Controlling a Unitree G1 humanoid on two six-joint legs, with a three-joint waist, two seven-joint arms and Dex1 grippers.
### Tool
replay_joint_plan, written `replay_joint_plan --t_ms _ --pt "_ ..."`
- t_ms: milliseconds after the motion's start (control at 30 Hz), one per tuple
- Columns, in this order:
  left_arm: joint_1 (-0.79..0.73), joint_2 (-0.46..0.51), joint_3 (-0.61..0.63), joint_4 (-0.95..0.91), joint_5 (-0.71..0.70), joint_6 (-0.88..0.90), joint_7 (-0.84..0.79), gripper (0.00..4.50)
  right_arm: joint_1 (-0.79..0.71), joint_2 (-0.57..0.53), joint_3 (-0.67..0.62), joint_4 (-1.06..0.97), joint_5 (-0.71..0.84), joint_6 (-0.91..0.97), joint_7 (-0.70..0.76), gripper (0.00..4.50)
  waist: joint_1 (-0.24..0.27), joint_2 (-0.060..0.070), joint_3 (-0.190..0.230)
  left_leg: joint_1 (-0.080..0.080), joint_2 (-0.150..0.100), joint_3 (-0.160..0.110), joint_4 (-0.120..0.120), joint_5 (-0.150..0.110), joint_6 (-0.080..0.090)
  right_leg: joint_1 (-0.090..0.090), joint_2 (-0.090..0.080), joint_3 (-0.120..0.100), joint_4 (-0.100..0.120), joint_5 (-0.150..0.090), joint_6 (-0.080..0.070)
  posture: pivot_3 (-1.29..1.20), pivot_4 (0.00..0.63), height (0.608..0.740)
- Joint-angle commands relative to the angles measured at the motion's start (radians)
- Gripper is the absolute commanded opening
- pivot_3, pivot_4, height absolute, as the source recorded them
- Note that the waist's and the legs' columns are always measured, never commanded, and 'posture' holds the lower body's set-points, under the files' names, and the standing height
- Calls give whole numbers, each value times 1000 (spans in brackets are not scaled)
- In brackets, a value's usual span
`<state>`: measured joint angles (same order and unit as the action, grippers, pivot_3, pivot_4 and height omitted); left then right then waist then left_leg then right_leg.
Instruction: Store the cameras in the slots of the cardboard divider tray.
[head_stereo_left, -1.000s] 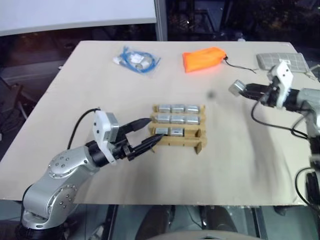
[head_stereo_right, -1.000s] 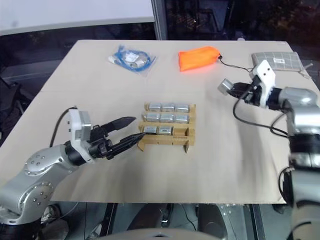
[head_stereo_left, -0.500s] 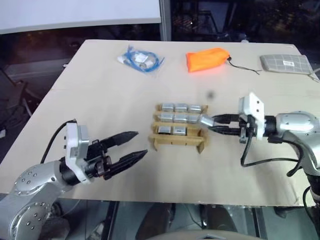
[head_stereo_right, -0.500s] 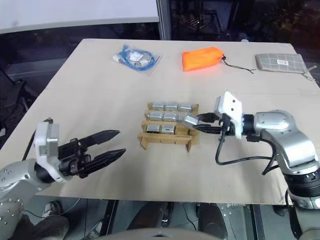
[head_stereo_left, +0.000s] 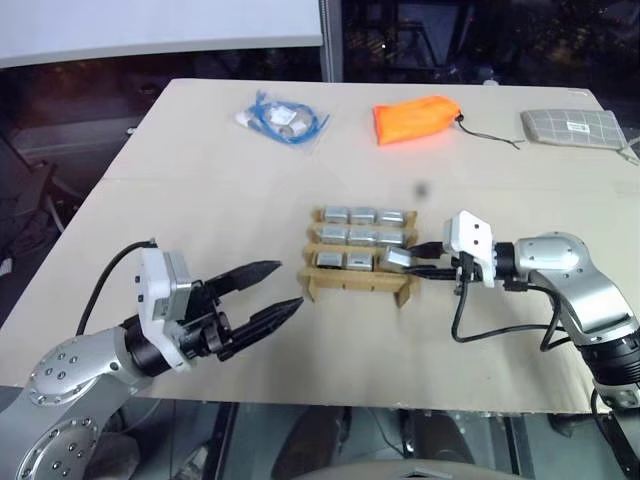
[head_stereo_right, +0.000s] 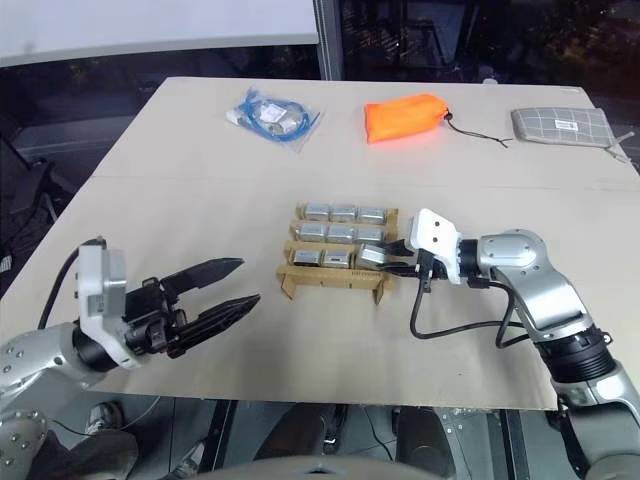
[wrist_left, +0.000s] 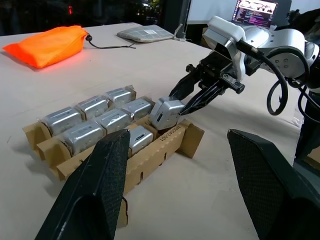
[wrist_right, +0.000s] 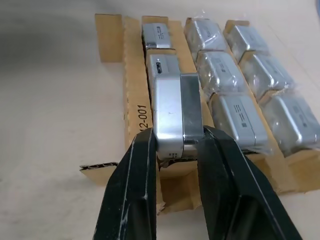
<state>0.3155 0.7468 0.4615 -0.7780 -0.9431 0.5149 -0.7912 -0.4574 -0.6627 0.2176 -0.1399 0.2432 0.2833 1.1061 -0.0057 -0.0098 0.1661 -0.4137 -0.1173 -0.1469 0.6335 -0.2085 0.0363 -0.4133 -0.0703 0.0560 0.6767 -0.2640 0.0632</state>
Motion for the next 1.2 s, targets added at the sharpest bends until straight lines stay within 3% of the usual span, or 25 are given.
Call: replay_joint_plan --t_ms 33,267,467,667,767,800,933,1200 --pt "7 -5 8 -17 7 -30 -15 3214 -21 -5 21 5 -25 -59 36 723 1 0 0 0 0 0 0 0 0 0 0 0 0 0 0 0 150 740" --pt "9 -10 1 5 30 -50 -44 3214 -57 20 79 49 -55 -74 82 723 -2 0 0 0 0 0 0 0 0 0 0 0 0 0 0 0 150 740" --pt "26 -25 2 20 66 -70 -50 3214 -45 4 -7 1 -20 -57 48 3412 -3 0 0 0 0 0 -1 0 0 0 0 0 -1 0 0 0 150 740" --pt "27 -94 15 67 103 -78 35 3214 136 -94 -196 -245 162 123 19 3412 16 0 0 -1 0 -1 -1 -1 1 1 0 -1 -4 0 0 0 150 740" --pt "67 -135 63 123 69 -59 64 3214 364 -127 -397 -371 238 223 -49 4322 25 0 0 -2 0 -2 -1 -1 1 1 -1 -1 -4 0 0 0 150 740" --pt "83 -140 77 138 65 -64 50 3214 431 -125 -448 -399 243 229 -68 4428 23 -1 -1 -2 0 -3 -1 -1 2 1 -1 -1 -4 0 0 0 150 740" --pt "134 -135 106 206 144 -121 4 4222 627 -90 -600 -477 247 201 -130 4500 25 -1 -1 -1 0 -2 -1 -2 2 2 -1 -2 -6 0 0 0 150 740" --pt "133 -125 89 276 198 -151 -43 4370 735 -51 -648 -478 243 153 -199 4500 20 -2 -1 1 1 0 1 -5 -2 6 -1 -1 -7 -2 -2 0 150 740"
